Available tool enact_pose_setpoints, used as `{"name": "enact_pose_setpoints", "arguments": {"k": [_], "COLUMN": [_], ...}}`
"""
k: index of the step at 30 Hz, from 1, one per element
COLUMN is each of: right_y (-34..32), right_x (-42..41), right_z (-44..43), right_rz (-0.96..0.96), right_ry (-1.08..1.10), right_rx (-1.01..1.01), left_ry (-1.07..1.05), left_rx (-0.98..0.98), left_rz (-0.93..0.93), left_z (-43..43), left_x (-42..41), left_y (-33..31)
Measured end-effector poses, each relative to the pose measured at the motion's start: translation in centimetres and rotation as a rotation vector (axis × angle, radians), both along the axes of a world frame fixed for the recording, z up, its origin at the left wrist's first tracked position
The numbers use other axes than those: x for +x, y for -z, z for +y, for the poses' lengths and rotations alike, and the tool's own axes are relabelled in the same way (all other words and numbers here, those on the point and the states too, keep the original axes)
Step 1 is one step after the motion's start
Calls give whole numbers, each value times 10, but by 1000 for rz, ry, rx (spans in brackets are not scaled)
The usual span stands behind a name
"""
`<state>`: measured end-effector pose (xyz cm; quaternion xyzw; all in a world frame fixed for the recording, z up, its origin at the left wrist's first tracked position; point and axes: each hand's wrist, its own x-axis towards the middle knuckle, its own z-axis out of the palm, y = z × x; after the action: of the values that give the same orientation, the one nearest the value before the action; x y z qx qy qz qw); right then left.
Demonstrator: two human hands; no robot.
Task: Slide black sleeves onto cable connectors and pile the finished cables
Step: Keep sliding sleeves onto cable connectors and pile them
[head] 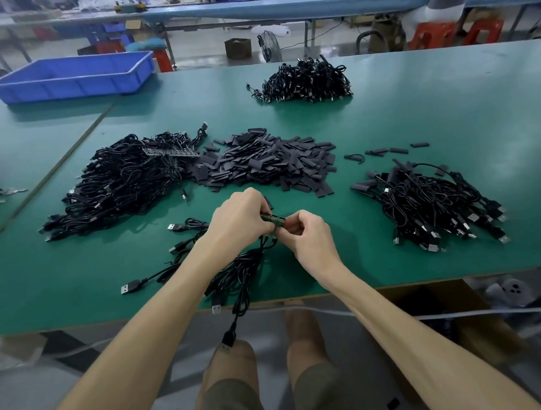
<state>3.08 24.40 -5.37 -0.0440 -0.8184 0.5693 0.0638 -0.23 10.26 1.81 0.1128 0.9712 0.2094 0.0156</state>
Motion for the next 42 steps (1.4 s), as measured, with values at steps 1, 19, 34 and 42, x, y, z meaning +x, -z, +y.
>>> {"name": "enact_pose_setpoints", "arguments": {"k": [1, 19, 34, 42], "right_y": [0, -5, -2, -4], "right_x": [0, 2, -2, -2], "right_z": [0, -3, 11, 10], "right_rz": [0, 34, 59, 92], "right_ry": [3, -71, 255, 254], "right_rx": [-4, -237, -611, -638], "left_ry": [-8, -183, -207, 194], "left_rx": [-9, -234, -275, 143], "left_rz": [23, 92, 395, 107], "left_z": [1, -41, -68, -17], "left_x": [1, -33, -28, -10], "left_y": [1, 13, 48, 30]}}
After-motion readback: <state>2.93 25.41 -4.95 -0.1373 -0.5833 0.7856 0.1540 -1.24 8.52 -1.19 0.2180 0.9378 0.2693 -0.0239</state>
